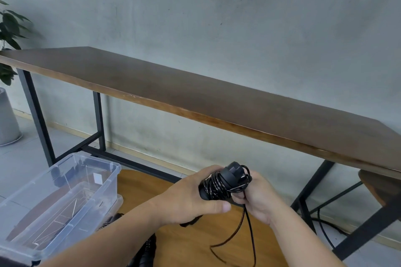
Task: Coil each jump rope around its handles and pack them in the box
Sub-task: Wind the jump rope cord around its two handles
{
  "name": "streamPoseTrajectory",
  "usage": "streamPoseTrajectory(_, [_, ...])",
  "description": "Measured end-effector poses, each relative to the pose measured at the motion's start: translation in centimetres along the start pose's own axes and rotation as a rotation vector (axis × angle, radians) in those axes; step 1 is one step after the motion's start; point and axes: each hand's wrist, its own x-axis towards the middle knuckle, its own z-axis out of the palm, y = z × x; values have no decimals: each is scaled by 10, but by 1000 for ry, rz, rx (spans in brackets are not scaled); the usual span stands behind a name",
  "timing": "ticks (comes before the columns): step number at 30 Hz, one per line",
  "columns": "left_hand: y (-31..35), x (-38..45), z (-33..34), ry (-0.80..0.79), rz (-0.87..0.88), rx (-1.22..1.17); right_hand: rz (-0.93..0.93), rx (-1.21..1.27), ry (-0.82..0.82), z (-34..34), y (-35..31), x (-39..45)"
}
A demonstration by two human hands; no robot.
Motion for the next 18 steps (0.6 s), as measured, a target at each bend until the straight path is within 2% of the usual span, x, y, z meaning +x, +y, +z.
streamPoseTrajectory(7, [-2, 3, 2, 100, -31, -17, 43, -112, 72, 12, 15, -14])
streamPoseTrajectory(12, [-6, 6, 2, 143, -94, 15, 20, -393, 130, 19, 18, -20])
streamPoseTrajectory(18, [-12, 6, 4, 271, -137, 515, 19, -821, 112, 29, 14, -29])
